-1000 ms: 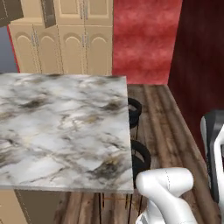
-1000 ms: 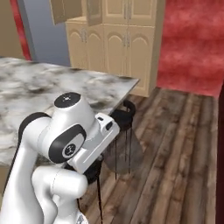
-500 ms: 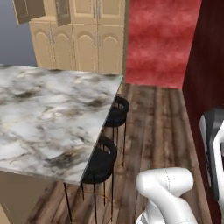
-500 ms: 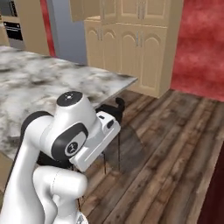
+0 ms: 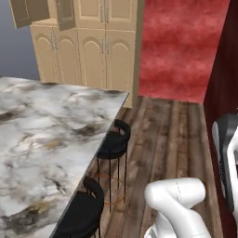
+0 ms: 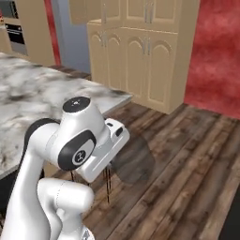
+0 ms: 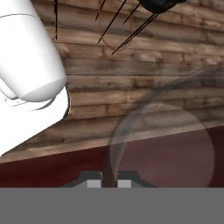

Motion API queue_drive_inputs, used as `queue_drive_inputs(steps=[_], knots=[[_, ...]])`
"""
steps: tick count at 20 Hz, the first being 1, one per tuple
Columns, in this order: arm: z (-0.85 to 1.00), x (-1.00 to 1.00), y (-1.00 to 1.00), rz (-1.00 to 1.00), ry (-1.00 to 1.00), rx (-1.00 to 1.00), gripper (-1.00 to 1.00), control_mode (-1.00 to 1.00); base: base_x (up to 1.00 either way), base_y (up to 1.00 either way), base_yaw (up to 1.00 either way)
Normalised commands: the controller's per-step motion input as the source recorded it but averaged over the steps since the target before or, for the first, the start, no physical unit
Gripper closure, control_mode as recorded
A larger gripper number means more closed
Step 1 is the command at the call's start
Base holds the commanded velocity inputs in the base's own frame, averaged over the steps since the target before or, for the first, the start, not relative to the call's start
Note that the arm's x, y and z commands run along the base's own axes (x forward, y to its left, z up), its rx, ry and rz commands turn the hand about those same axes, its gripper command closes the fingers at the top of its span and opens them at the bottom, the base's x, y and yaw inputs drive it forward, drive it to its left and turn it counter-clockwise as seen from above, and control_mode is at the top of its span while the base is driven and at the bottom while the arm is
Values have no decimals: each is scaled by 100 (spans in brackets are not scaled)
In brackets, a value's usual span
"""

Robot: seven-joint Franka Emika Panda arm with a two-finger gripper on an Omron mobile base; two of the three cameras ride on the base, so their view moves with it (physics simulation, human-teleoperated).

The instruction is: Pick the jar and candle from the dining table and place them in the open cabinet. Close the cabinet after placing the objects.

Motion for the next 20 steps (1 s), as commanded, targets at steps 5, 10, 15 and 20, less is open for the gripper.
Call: queue_drive_inputs(steps=[5,10,15,20], knots=[[0,0,0,0,0,0,100,100,100,-46,12],[0,0,0,0,0,0,100,100,100,-53,23],[0,0,0,0,0,0,100,100,100,-49,25],[0,0,0,0,0,0,100,100,95,-55,30]])
